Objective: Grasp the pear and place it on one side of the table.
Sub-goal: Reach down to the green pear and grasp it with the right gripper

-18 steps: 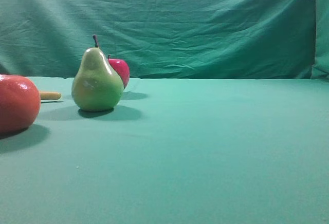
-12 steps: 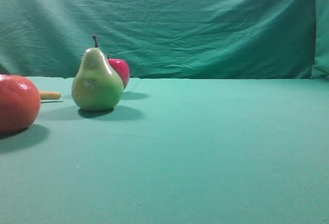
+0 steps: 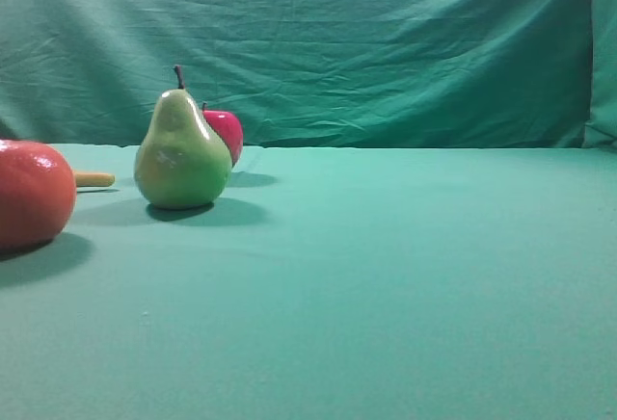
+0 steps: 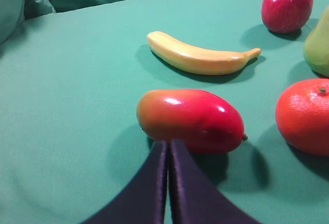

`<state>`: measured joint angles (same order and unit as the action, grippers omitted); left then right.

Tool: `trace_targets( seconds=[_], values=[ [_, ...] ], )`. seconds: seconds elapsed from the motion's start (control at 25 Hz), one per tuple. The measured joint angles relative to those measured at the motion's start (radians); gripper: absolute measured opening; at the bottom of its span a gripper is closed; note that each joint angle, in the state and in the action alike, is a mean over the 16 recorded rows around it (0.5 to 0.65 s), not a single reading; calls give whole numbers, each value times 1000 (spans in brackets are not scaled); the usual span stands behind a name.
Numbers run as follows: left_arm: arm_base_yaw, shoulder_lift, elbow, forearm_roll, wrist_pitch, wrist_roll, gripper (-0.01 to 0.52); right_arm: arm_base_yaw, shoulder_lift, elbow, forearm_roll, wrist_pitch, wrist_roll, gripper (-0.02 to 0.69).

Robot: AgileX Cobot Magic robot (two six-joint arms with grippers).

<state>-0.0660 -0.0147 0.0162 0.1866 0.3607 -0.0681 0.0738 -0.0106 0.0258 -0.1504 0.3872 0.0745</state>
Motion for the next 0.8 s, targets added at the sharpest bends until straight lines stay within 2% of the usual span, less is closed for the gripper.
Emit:
trace_targets(
  seconds=[0.2, 0.52, 0.8],
  values=[
    [0, 0, 0, 0, 0, 0, 0, 0, 0, 0, -17, -46, 9, 0],
    [0, 0, 0, 0, 0, 0, 0, 0, 10, -8, -33, -237, 54, 0],
    [0, 0, 0, 0, 0, 0, 0, 0, 147, -95, -15, -319, 133, 0]
  ],
)
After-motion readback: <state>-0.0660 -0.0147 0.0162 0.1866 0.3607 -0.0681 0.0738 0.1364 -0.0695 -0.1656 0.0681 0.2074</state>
